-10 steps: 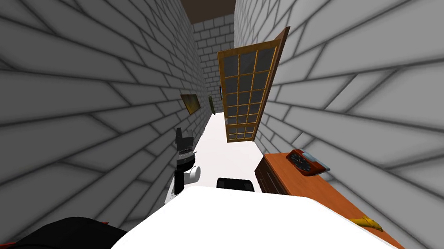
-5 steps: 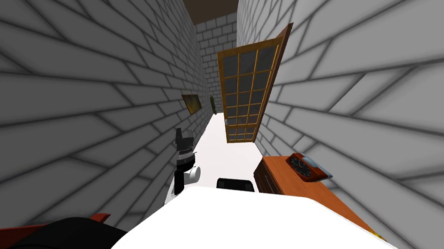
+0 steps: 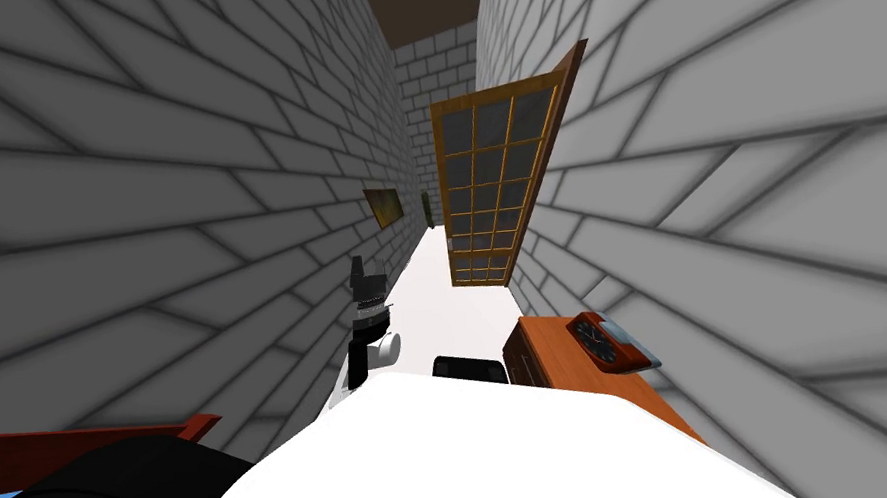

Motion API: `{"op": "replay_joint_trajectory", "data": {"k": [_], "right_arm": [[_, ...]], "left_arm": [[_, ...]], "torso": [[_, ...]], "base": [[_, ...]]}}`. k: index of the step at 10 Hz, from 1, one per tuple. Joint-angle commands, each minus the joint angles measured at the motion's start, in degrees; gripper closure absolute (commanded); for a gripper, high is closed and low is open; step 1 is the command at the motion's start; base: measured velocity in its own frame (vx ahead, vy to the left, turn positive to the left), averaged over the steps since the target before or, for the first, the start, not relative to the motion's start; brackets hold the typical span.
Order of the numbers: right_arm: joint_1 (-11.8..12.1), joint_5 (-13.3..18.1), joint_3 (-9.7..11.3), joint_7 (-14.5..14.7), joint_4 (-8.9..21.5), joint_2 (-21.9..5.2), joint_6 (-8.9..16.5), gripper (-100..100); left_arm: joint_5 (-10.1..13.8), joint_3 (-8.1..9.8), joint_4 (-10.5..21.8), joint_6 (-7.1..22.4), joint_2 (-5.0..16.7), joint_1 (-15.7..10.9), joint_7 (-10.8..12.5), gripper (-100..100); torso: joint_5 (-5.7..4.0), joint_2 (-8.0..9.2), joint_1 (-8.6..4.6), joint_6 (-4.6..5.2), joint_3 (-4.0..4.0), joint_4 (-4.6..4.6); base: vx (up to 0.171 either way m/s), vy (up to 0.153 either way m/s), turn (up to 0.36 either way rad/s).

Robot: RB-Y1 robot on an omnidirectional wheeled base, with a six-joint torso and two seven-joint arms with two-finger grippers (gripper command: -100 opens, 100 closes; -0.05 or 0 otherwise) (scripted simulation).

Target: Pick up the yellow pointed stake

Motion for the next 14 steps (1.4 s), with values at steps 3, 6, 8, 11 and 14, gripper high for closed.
{"op": "replay_joint_trajectory", "data": {"k": [3,6,8,11,14], "right_arm": [[-0.61,0.36,0.3,0.07,0.41,1.92,1.75,-100],[-0.89,0.68,0.72,-0.25,0.21,3.14,3.23,-100],[-0.94,0.7,0.73,-0.2,0.28,3.23,3.34,100],[-0.93,0.69,0.73,-0.23,0.29,3.24,3.33,100],[-0.24,0.13,0.11,0.02,0.15,0.77,0.71,100]], "left_arm": [[0.0,-0.01,0.0,0.0,0.0,-0.01,0.0,0],[0.0,0.0,0.0,0.0,0.0,0.0,0.0,0],[0.0,-0.01,0.0,0.0,-0.01,0.0,0.0,0],[0.0,-0.01,0.0,0.0,-0.01,0.0,0.0,0],[0.0,-0.01,0.0,0.0,-0.01,0.0,0.0,0]], "torso": [[0.05,0.05,0.16,-0.01,0.03,0.01],[0.04,0.09,0.13,0.0,0.05,0.02],[0.08,0.05,0.29,0.0,0.03,0.01],[0.09,0.05,0.33,-0.01,0.03,0.02],[0.15,0.05,0.47,0.04,0.03,0.0]], "base": [[-0.003,-0.038,0.028],[-0.012,-0.043,0.026],[-0.002,-0.001,-0.008],[0.001,0.0,0.004],[0.007,0.041,-0.04]]}}
